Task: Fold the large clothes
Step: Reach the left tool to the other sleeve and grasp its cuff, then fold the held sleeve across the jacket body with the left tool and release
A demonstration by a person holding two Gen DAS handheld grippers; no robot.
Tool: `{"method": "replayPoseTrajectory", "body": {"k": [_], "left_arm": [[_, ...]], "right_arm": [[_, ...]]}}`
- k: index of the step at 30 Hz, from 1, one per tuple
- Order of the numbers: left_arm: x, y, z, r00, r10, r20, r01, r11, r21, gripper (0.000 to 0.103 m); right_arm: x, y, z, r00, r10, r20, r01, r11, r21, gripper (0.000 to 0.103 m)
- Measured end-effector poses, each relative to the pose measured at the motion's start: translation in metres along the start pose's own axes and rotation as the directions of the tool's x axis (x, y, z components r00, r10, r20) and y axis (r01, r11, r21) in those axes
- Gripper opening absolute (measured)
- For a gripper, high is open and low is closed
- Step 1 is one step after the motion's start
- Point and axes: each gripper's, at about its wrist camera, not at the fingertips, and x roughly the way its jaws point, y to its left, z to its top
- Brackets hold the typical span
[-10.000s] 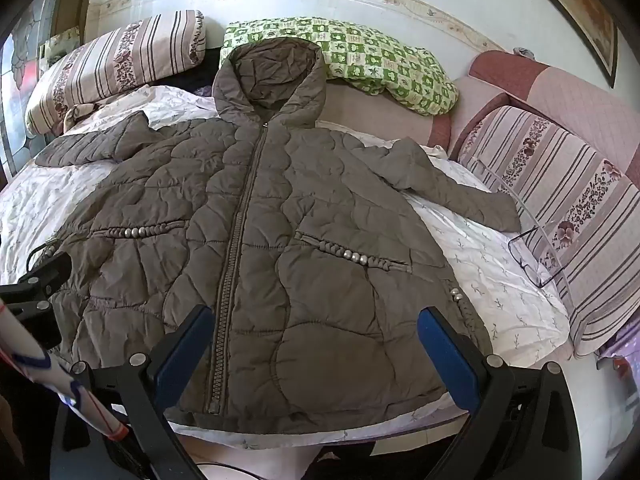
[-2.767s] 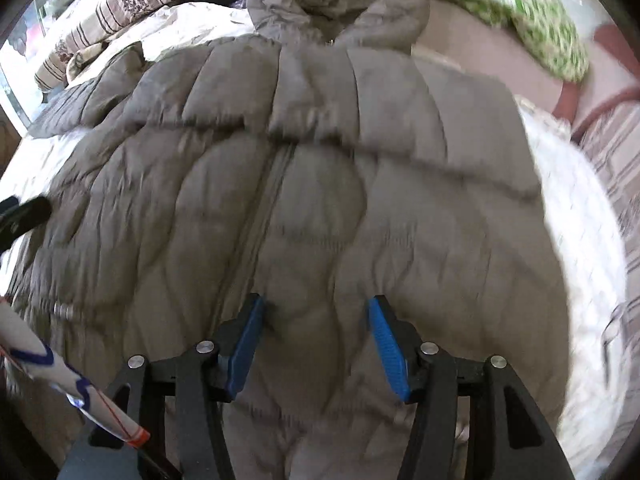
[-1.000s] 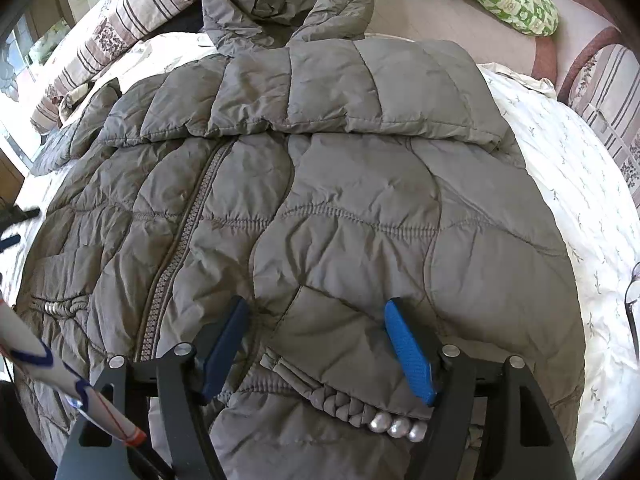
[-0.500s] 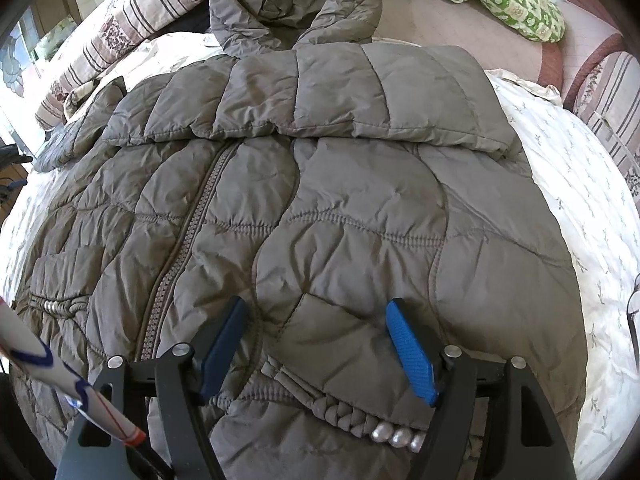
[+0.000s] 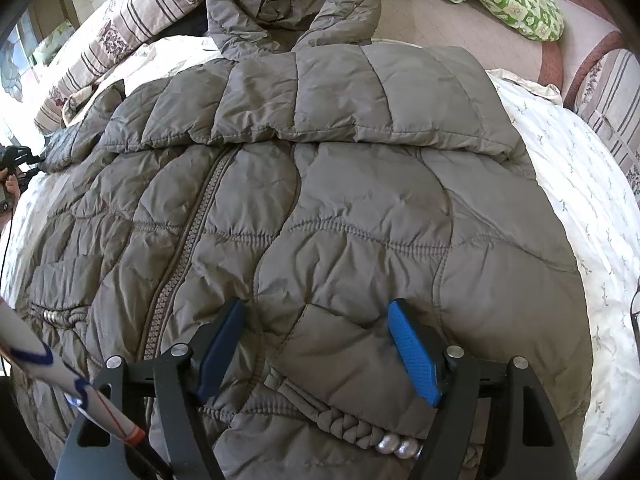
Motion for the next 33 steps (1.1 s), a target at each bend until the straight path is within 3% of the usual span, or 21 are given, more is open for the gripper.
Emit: {"method": "replayPoseTrajectory", "body": {"k": [4,9,13,16,23,28,33], "left_arm": [[-0.035,-0.032,-0.004,0.998,-0.061,0.034,0.058,0.994,0.088,0.012],[-0.078,-0.082,-0.020,0.992,-0.121,0.044,0.110,0.974,0.196,0.012],[-0.114,-0.134,-0.050,0.985,-0.173,0.025,0.157,0.938,0.308,0.012],[-0.135,-0.175,-0.084,0.977,-0.212,-0.014,0.201,0.897,0.394,0.012],[-0.167,-0.260,-0.179,0.956,-0.272,-0.113,0.290,0.797,0.530,0.012],[-0.186,-0.324,-0.264,0.927,-0.313,-0.204,0.370,0.686,0.626,0.012],[-0.181,-0.361,-0.347,0.896,-0.316,-0.311,0.443,0.603,0.663,0.013]], "right_arm": [[-0.008,-0.007,0.001,0.999,0.035,0.015,-0.035,0.999,0.033,0.060],[-0.021,-0.015,0.002,0.996,0.076,0.038,-0.078,0.995,0.066,0.060],[-0.041,-0.026,0.003,0.988,0.120,0.100,-0.130,0.986,0.100,0.060],[-0.054,-0.038,0.001,0.984,0.100,0.149,-0.119,0.985,0.126,0.060],[-0.065,-0.075,-0.003,0.982,0.068,0.176,-0.105,0.971,0.212,0.060],[-0.074,-0.092,-0.003,0.979,0.054,0.197,-0.103,0.963,0.247,0.060],[-0.084,-0.105,-0.006,0.975,0.038,0.219,-0.097,0.959,0.266,0.060]]}}
